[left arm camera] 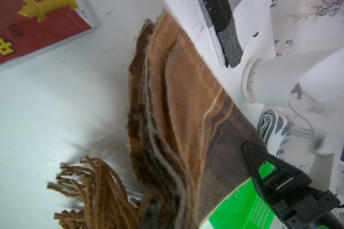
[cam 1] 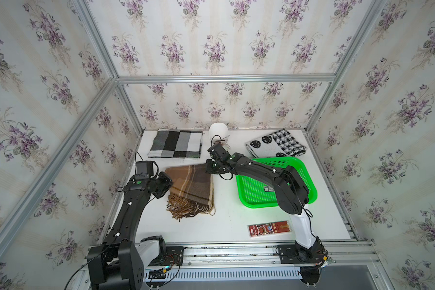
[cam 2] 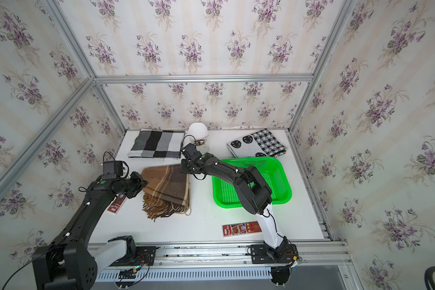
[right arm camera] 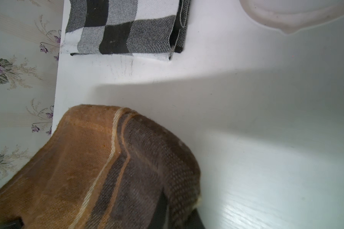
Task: Put the folded scarf in the basket
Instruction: Pick up the scarf at the center of the board, then place the scarf in the basket.
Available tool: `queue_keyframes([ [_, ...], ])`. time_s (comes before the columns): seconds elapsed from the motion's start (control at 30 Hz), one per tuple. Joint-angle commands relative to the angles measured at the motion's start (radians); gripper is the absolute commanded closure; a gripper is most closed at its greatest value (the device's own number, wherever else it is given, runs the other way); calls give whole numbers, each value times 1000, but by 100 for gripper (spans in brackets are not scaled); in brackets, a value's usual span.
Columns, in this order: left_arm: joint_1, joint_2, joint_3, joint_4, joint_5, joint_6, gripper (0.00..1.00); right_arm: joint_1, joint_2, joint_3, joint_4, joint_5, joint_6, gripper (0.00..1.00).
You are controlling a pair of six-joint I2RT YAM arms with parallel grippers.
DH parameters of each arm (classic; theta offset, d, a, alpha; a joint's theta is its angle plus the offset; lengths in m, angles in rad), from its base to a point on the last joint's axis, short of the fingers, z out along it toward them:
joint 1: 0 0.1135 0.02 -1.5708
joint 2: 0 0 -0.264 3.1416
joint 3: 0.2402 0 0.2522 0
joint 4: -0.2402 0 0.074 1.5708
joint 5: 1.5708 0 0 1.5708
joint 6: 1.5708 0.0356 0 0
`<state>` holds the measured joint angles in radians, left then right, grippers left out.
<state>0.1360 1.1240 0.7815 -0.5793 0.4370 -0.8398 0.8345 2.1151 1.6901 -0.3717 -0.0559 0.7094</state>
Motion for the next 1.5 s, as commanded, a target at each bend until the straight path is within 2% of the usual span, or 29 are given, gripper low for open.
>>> queue_keyframes([
  [0.0, -14, 13, 4, -27, -13, -8, 100, -4, -13, 5, -24, 51, -21, 100],
  [0.17, -24, 14, -35, 7, -2, -26, 100, -15, -17, 6, -44, 72, -15, 100],
  [0.37, -62, -20, 37, -58, -16, -25, 100, -17, -80, 8, -66, 106, -29, 100],
  [0.63, -178, -72, 205, -152, -47, -79, 100, -25, -213, 23, -150, 155, -54, 100],
  [0.83, -326, -41, 355, -176, -73, -140, 100, -82, -323, 30, -238, 176, -72, 100],
  [1.13, -615, 155, 573, -85, -162, -239, 100, -278, -490, 40, -355, 145, -135, 100],
  [1.47, -839, 508, 818, 28, -186, -263, 100, -640, -557, 1, -404, 70, -229, 100],
])
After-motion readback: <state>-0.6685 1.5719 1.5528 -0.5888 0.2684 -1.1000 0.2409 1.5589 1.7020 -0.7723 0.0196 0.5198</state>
